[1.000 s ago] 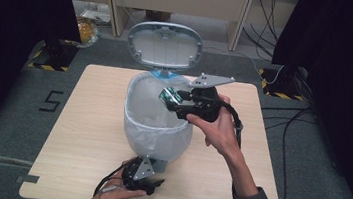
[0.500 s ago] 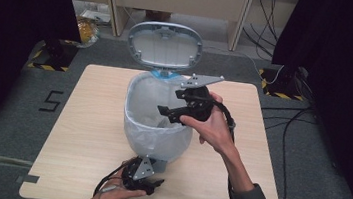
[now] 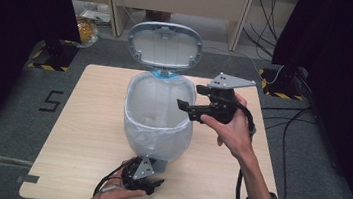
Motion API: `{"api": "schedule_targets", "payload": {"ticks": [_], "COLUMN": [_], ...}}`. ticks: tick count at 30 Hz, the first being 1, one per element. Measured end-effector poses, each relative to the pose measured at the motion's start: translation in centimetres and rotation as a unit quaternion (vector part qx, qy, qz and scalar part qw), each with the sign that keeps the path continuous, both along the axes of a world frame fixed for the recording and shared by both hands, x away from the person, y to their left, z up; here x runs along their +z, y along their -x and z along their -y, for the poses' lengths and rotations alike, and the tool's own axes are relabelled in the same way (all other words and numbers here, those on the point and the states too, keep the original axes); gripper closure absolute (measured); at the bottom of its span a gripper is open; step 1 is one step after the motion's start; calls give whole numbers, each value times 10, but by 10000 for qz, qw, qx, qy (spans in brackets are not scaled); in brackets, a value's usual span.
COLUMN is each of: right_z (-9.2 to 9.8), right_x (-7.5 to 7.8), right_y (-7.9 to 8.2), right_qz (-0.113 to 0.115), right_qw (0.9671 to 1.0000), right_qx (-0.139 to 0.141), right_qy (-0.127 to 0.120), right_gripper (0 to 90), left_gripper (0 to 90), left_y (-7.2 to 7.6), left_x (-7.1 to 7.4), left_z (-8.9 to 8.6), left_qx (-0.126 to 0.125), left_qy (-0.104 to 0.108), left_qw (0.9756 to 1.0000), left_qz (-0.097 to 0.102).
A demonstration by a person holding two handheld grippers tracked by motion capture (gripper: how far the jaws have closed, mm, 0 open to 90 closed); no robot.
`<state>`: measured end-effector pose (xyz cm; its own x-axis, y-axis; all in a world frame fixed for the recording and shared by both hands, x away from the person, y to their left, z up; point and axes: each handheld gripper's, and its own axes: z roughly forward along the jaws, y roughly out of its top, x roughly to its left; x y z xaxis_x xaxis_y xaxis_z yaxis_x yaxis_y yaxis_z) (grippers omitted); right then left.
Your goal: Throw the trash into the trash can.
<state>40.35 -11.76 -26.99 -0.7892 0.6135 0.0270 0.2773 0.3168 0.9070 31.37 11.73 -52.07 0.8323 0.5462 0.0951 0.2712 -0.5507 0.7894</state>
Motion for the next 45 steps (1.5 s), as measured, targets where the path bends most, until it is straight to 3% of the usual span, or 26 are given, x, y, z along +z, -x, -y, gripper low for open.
{"api": "schedule_targets", "payload": {"ticks": [8, 17, 22, 33, 39, 45], "right_z": [35, 63, 82, 104, 116, 117], "right_x": [-9, -24, -41, -74, -106, -124], "right_y": [5, 8, 14, 26, 36, 41], "right_qz": [10, 6, 88, -34, -103, -134], "right_qw": [9991, 9969, 9940, 9913, 9890, 9882], "right_qx": [-379, -762, -1085, -1304, -1442, -1496], "right_qy": [-182, -194, 86, 174, 307, 314], "right_gripper": [179, 174, 174, 178, 179, 178], "left_gripper": [277, 277, 277, 277, 277, 277], "left_y": [0, 0, 0, 0, 0, 1], "left_x": [0, 0, 0, 0, 0, -1], "left_z": [0, 0, 0, 0, 1, 1], "left_qx": [6, 1, 2, -10, 10, 5], "left_qy": [-23, -10, -26, -23, -12, -16], "left_qw": [10000, 10000, 10000, 10000, 10000, 10000], "left_qz": [27, 9, 22, 12, 35, 41]}}
